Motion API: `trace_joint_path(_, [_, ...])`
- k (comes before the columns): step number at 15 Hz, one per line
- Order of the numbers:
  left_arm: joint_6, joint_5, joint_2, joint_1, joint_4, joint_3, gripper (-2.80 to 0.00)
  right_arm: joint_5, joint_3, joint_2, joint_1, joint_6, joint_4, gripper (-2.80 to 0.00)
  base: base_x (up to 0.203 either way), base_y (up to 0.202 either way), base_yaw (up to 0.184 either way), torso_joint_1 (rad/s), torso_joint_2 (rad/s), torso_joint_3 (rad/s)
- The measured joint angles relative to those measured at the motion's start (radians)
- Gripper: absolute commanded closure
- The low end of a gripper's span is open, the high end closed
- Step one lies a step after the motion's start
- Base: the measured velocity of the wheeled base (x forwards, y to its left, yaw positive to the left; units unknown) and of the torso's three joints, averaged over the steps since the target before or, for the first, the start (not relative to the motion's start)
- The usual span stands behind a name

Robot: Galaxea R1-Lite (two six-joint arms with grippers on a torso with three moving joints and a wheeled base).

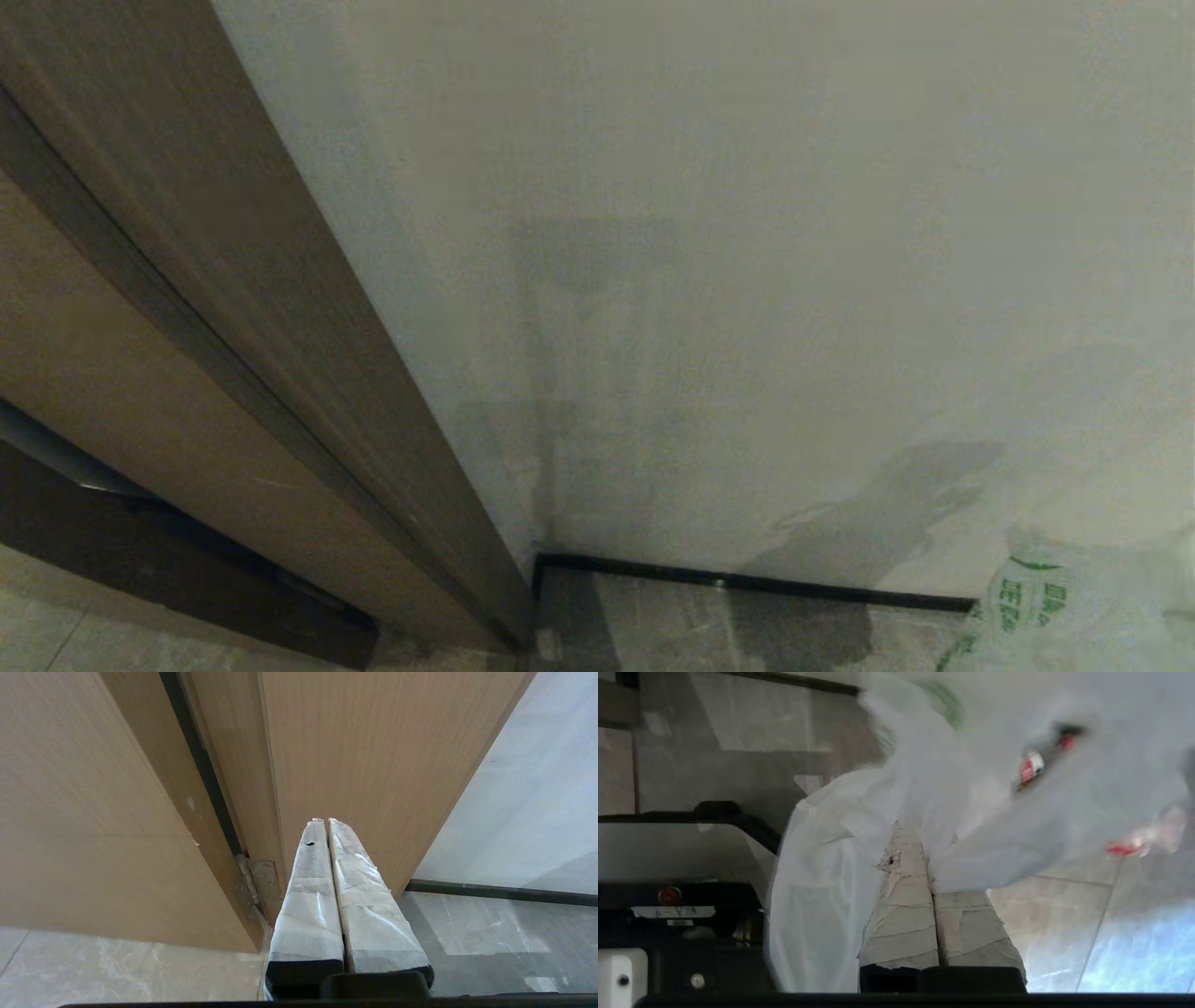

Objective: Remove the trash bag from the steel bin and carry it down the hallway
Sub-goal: Put the trash bag at the door

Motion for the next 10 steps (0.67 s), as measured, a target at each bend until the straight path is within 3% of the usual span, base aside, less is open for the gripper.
trace_joint_path(4, [0.000, 0.000, 0.000, 0.000, 0.000, 0.000, 0.00, -0.077, 0.083, 0.162, 0.022, 0.031, -0.261, 0.00, 0.000, 0.000, 0.000, 0.000, 0.00, 0.000])
trace_joint_path(8, [0.000, 0.000, 0.000, 0.000, 0.000, 0.000, 0.00, -0.064, 0.107, 0.260, 0.055, 0.033, -0.331, 0.00, 0.000, 0.000, 0.000, 0.000, 0.00, 0.000])
trace_joint_path(9, [0.000, 0.000, 0.000, 0.000, 0.000, 0.000, 0.00, -0.057, 0.110, 0.274, 0.057, 0.033, -0.341, -2.80, 0.000, 0.000, 0.000, 0.000, 0.00, 0.000])
trace_joint_path(10, [0.000, 0.001, 0.000, 0.000, 0.000, 0.000, 0.00, -0.052, 0.112, 0.286, 0.059, 0.029, -0.345, -2.80, 0.000, 0.000, 0.000, 0.000, 0.00, 0.000])
